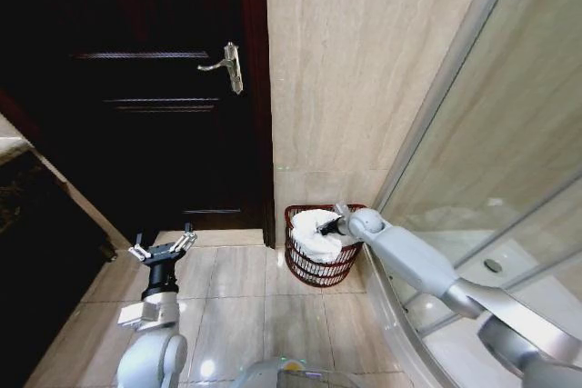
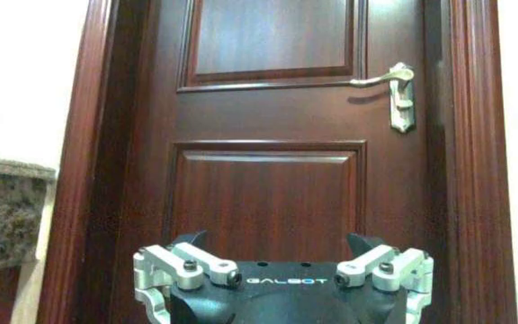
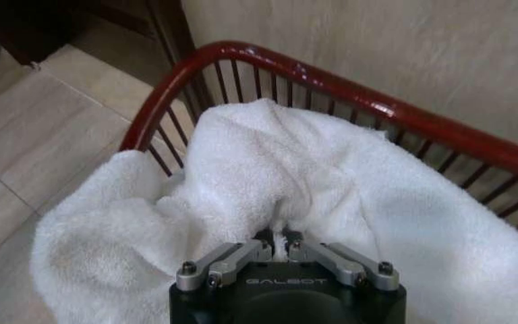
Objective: Discard the used towel into the hamper.
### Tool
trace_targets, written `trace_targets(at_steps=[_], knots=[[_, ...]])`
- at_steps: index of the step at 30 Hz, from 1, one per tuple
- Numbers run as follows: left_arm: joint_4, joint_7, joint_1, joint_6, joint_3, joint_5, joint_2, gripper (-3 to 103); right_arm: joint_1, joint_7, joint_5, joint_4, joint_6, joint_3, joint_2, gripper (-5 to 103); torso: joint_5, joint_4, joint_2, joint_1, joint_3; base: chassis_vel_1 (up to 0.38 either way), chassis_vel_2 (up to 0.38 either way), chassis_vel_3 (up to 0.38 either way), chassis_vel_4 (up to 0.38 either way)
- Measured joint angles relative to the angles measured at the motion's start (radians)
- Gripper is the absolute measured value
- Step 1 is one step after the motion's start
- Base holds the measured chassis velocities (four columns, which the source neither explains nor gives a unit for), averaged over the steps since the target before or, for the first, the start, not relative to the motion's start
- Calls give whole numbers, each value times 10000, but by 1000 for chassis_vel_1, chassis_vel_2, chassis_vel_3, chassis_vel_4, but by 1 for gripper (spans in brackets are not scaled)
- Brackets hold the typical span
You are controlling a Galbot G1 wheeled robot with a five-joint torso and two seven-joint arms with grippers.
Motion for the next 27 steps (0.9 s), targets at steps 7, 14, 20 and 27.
trace_targets(at_steps=[7,14,20,27], knots=[[-33,-18,58,-14,-182,-76,33,100,-322,-19,-177,-777,25,438,604,5,-1,1,0,0,-1,0,0,0,0],[19,-23,-12,6,-168,-93,157,100,-869,65,-483,-1223,52,930,1041,5,0,0,1,-1,-2,0,0,0,0],[111,-24,-113,93,-31,-82,212,100,-1324,240,-932,-1822,110,1565,1485,5,4,7,2,-3,-2,0,0,0,0],[109,-24,-137,111,-14,-88,299,100,-1609,1013,-868,-1285,400,1826,1424,8,3,-6,1,-2,3,0,0,0,0]])
